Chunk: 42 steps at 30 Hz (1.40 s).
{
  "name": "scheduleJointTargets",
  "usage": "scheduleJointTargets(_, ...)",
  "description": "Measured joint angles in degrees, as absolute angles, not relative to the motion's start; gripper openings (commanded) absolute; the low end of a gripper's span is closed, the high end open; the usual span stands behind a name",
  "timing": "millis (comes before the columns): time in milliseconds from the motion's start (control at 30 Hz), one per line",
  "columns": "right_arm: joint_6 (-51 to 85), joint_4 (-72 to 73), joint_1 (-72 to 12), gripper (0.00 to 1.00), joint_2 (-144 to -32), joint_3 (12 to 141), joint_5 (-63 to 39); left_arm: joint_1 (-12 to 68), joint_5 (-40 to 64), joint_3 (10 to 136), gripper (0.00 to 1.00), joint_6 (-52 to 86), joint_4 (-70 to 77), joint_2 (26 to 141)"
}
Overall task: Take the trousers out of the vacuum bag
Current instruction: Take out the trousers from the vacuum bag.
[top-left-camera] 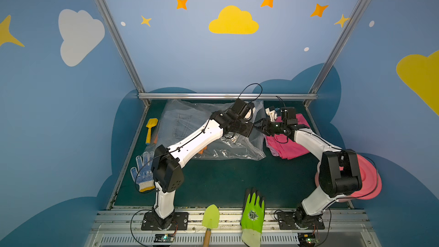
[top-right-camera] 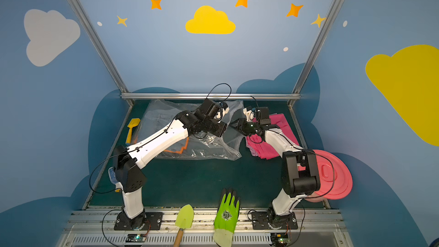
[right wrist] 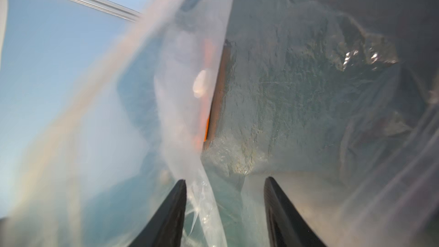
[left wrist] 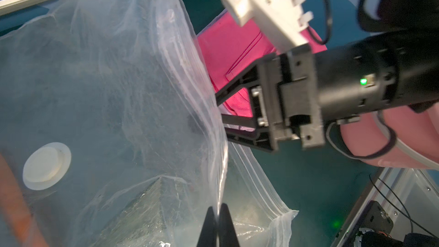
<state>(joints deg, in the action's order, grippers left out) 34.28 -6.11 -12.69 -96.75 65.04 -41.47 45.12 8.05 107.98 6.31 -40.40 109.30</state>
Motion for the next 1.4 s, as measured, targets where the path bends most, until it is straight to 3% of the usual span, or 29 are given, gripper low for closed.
scheduleJointTargets(833,39.3,1.1,-23.8,0.52,-108.9,63.8,-42.2,47.7,5.2,108.0,0.05,6.2,-39.4,109.3)
scheduleJointTargets(1400,49.4,20.5,-25.3,0.54,-116.6,66.6,-44.1,48.9,3.3,108.0,0.05,5.9,-39.2,109.0)
